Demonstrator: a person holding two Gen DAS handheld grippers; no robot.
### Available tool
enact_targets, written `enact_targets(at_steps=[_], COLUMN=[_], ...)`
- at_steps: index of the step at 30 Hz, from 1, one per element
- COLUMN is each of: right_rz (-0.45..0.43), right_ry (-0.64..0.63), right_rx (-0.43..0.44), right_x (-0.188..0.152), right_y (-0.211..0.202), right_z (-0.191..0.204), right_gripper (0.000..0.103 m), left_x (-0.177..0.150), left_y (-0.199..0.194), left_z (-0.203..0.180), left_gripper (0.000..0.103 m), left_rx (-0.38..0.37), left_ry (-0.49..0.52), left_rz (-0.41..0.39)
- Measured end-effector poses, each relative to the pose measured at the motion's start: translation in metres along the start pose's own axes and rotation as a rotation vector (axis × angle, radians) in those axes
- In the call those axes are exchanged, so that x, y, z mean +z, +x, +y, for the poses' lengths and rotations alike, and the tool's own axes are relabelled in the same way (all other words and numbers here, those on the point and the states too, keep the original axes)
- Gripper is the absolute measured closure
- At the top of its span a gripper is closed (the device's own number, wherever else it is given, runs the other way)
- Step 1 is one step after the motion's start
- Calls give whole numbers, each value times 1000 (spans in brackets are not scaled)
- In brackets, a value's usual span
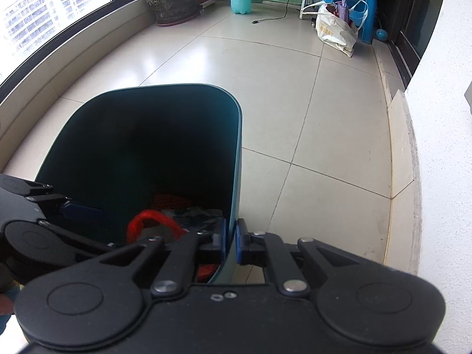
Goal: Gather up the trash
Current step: 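Lift the red plastic bag into the teal bin and open the left gripper, then lower the left gripper to the crumpled light-blue plastic and grasp it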
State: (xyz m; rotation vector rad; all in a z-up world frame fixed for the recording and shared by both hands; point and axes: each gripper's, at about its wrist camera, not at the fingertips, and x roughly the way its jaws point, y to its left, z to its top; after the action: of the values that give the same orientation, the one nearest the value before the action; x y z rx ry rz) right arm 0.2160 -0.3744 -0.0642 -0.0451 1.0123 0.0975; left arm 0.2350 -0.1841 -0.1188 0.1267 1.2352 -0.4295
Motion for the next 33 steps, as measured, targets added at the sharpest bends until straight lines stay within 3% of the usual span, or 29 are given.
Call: enact_targets(at_steps=[7, 11, 22, 28, 33], right_rz=[2, 3, 8, 8, 7], right_ry=[2, 3, -11, -12, -19], right_rx=[2, 5, -17, -18, -21], right_x=[0, 0, 2, 1, 0], right_y=[1, 0, 2, 2, 2], right_z=[0, -1, 6, 8, 9], right_gripper=[97, 97, 97, 97, 97], left_x=[-10, -15, -51, -77, -95], left_y=[-30, -50, -113, -130, -122], left_z=[10, 9, 56, 100, 142], left_gripper=[30, 30, 29, 29, 29], left_rx=[-20, 15, 32, 119, 210], left_ry=[-23, -22, -115, -197, -286], left_rz=[-39, -68, -180, -202, -171])
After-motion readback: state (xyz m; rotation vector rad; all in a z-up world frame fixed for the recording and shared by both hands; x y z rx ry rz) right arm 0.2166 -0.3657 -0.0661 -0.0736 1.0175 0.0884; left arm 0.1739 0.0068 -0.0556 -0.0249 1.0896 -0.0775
